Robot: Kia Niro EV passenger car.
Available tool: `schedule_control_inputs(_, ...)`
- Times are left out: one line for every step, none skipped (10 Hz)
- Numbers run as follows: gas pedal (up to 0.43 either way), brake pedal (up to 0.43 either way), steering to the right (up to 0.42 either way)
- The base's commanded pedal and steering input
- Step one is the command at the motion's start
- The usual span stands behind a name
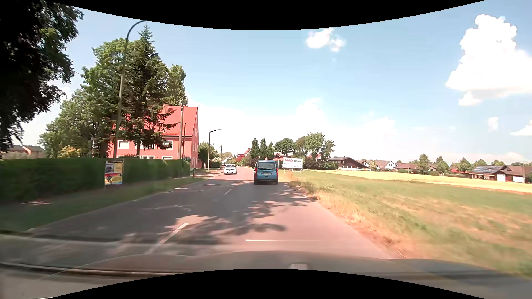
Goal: Follow the waypoints while adhering to traffic rules and regulations
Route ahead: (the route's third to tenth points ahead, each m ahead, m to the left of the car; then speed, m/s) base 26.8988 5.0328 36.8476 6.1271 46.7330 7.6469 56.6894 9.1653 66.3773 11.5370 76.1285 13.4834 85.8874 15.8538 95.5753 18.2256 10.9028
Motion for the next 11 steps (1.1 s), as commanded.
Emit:
schedule_control_inputs(0.189,0.000,-0.027)
schedule_control_inputs(0.189,0.000,-0.026)
schedule_control_inputs(0.189,0.000,-0.025)
schedule_control_inputs(0.189,0.000,-0.025)
schedule_control_inputs(0.189,0.000,-0.025)
schedule_control_inputs(0.189,0.000,-0.025)
schedule_control_inputs(0.189,0.000,-0.025)
schedule_control_inputs(0.189,0.000,-0.024)
schedule_control_inputs(0.189,0.000,-0.021)
schedule_control_inputs(0.189,0.000,-0.016)
schedule_control_inputs(0.189,0.000,-0.014)
